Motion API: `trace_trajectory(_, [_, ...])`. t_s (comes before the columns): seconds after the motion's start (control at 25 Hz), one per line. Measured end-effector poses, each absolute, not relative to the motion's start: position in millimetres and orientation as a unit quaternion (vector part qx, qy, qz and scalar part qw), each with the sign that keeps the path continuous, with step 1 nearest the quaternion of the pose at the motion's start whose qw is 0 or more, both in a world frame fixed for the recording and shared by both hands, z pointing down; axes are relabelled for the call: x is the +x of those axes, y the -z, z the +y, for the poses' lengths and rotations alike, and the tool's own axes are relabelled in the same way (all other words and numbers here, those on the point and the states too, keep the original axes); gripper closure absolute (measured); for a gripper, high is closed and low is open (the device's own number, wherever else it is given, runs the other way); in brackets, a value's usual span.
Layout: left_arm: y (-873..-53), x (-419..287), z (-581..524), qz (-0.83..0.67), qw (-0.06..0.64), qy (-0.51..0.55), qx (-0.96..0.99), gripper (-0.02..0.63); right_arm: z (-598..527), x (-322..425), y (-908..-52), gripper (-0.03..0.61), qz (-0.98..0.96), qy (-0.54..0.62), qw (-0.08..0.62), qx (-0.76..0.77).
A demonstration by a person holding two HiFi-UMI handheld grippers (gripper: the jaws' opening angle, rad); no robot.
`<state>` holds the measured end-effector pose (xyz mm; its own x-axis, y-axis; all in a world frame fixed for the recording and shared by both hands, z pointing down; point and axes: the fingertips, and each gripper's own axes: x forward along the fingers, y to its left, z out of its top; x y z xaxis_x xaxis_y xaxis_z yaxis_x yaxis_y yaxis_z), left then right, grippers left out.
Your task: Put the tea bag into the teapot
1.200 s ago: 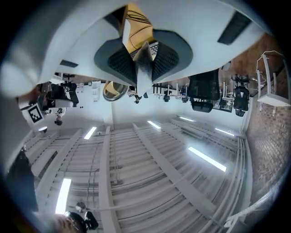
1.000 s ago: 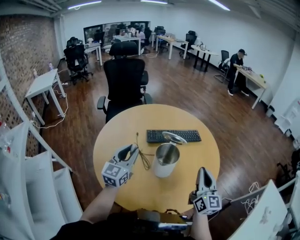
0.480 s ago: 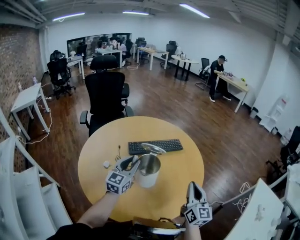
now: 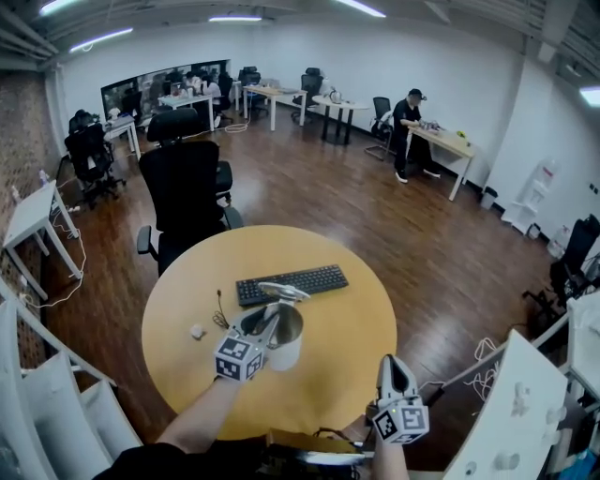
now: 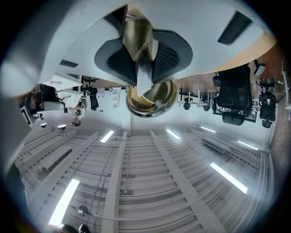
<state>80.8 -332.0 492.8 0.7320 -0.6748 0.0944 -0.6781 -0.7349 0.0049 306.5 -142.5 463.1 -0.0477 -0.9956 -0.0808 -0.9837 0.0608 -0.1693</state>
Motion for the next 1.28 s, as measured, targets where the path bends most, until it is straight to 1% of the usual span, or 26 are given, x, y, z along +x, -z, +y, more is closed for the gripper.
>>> trace_trajectory(0.08, [-493,86,-335,-0.361,0.021,-0.048,0.931,0.505,-143,310,-462,0.578,0.719,0.032,0.089,-0.688])
trace_trajectory(0.12, [-493,89,-336,-0.354,0.024,-0.049,0.934,0.469,-143,311,-461,0.578,0.719,0.032,0.089,-0.689])
trace_trajectory(0.16, [-493,93,-337,-0.345,0.026,-0.048,0.937,0.409,-144,311,-461,0.578,0.718,0.031,0.089,-0.689])
trace_trajectory(0.2, [-492,96,-336,-0.338,0.028,-0.047,0.939,0.373,-144,312,-460,0.578,0.719,0.031,0.089,-0.689])
trace_trajectory(0.44, [-485,88,-335,-0.347,0.016,-0.044,0.937,0.373,-155,307,-458,0.578,0.728,0.033,0.086,-0.68])
trace_trajectory(0.64, [-482,41,-332,-0.392,0.022,-0.03,0.919,0.373,-171,288,-463,0.578,0.751,0.039,0.078,-0.655])
trace_trajectory(0.76, [-483,2,-324,-0.423,0.024,-0.021,0.905,0.398,-184,274,-469,0.578,0.769,0.043,0.073,-0.634])
trace_trajectory(0.84, [-479,-23,-317,-0.445,0.023,-0.015,0.895,0.437,-192,263,-469,0.578,0.78,0.045,0.07,-0.62])
trace_trajectory(0.88, [-475,-37,-311,-0.458,0.021,-0.007,0.888,0.485,-196,257,-469,0.578,0.786,0.045,0.068,-0.612])
trace_trajectory(0.92, [-469,-51,-304,-0.472,0.02,0.004,0.882,0.572,-199,251,-470,0.578,0.793,0.046,0.064,-0.605])
trace_trajectory(0.96, [-464,-64,-297,-0.483,0.02,0.016,0.875,0.605,-201,246,-471,0.578,0.798,0.047,0.062,-0.598])
trace_trajectory(1.12, [-454,-109,-277,-0.521,0.023,0.046,0.852,0.612,-210,232,-477,0.578,0.813,0.054,0.061,-0.577])
trace_trajectory(1.28, [-458,-131,-263,-0.541,0.025,0.046,0.839,0.612,-214,221,-470,0.578,0.817,0.049,0.058,-0.572])
